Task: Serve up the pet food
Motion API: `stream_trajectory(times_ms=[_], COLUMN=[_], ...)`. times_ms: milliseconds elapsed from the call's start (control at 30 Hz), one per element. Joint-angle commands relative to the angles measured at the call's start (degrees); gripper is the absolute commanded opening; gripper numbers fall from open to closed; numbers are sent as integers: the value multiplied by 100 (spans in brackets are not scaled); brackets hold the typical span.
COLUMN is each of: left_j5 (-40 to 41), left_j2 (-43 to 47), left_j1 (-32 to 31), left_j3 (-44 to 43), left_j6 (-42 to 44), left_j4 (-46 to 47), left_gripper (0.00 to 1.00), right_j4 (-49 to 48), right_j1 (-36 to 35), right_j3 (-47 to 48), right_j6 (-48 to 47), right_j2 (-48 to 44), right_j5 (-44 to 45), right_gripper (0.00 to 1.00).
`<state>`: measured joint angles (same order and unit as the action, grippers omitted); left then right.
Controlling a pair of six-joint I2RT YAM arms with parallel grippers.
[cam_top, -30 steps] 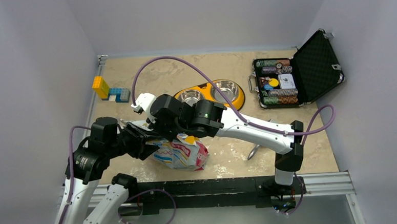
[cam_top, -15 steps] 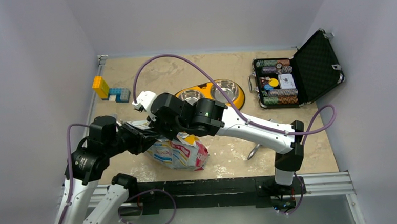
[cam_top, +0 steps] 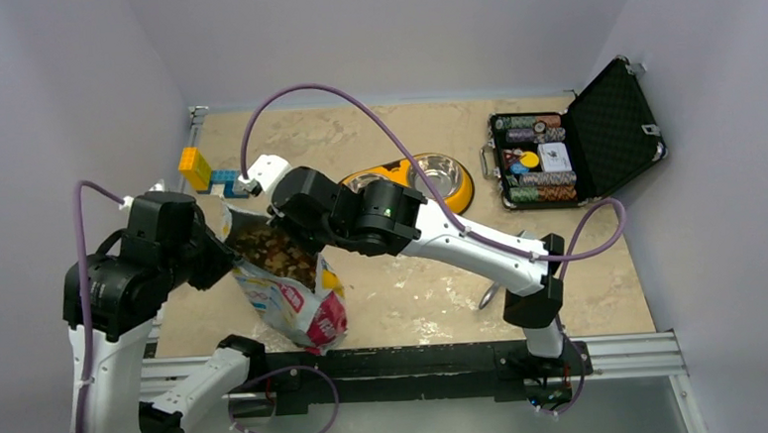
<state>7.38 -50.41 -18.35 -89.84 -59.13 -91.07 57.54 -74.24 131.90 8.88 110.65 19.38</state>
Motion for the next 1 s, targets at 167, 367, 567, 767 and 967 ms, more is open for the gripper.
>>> stream_trajectory(times_ms=[167, 367, 567, 767, 967], left_j5=[789, -346, -449, -469, 57], left_j2=[-373, -679, -1098, -1680, -1560], left_j1=[56, 84, 86, 86, 86], left_j3=[-1186, -291, -816, -1516, -1210], left_j6=[1208, 1388, 1814, 2317, 2145], left_j4=[470, 703, 522, 127, 272], left_gripper=[0, 0, 0, 0, 11], right_j4=[-1468, -2065, -1929, -1333, -702], right_j1=[378, 949, 1025, 753, 590], right_j3=[-249, -2543, -2723, -1441, -280], right_j6=[864, 1316, 1208, 1175, 1500], right_j2=[-750, -1649, -1820, -1388, -907], right_j5=[-154, -425, -495, -365, -41], right_gripper=[0, 0, 0, 0, 0])
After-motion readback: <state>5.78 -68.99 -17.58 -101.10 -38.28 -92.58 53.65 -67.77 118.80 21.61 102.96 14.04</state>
